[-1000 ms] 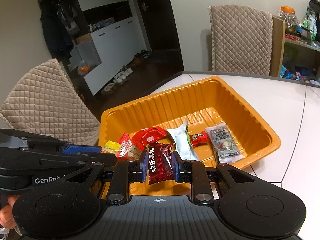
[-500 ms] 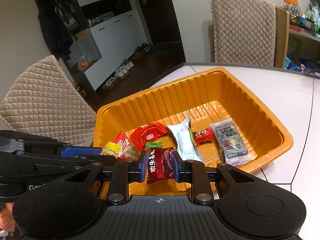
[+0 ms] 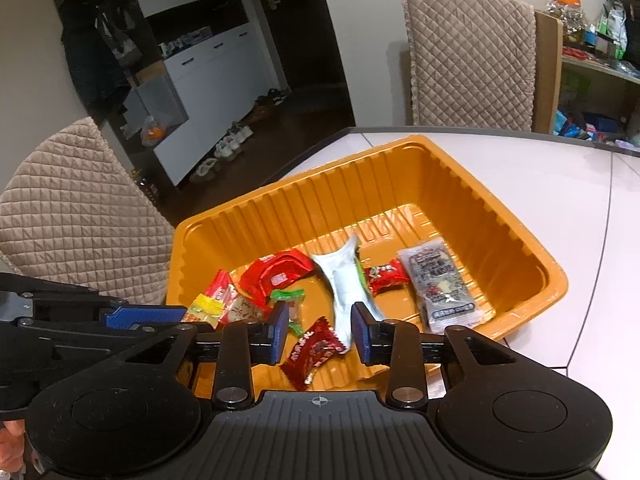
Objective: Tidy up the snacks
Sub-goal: 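Open both tools to drop the candies into the tray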
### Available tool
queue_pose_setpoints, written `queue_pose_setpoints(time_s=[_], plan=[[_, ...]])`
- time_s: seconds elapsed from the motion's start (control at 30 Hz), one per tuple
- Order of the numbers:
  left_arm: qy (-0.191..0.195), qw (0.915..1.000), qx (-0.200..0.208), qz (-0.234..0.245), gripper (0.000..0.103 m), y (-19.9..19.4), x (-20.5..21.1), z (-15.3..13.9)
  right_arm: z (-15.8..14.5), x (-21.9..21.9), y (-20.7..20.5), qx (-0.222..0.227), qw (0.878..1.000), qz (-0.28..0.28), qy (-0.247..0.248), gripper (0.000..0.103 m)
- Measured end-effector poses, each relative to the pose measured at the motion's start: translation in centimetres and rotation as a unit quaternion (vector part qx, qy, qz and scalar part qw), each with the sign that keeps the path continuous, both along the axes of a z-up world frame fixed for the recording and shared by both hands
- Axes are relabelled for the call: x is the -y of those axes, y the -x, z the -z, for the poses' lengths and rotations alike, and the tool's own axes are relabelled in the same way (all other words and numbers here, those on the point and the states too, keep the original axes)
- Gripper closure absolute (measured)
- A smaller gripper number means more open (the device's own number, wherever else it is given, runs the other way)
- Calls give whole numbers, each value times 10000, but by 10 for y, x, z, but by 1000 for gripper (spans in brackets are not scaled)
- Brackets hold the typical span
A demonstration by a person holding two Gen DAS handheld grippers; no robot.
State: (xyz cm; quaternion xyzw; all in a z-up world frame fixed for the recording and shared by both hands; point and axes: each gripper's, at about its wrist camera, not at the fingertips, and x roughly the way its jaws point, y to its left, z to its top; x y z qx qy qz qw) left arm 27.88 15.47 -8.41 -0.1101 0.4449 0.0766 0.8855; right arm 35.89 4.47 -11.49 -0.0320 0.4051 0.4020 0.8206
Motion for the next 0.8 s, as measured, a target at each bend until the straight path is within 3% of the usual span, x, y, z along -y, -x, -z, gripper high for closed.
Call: queue_pose_setpoints(time_s=[0.57,0.67,0.8], plan=[[-72,9999,63,54,84,-10,3,0,-5,9,1,44,9999,134,33,65],[-102,9998,143,5,72,-10,1,-3,-6,11,1,47,9999,162,29,64],[-116,9997,227,-59,70,-6,-1,-8,-9,16,3,59,9998,191,3,64]])
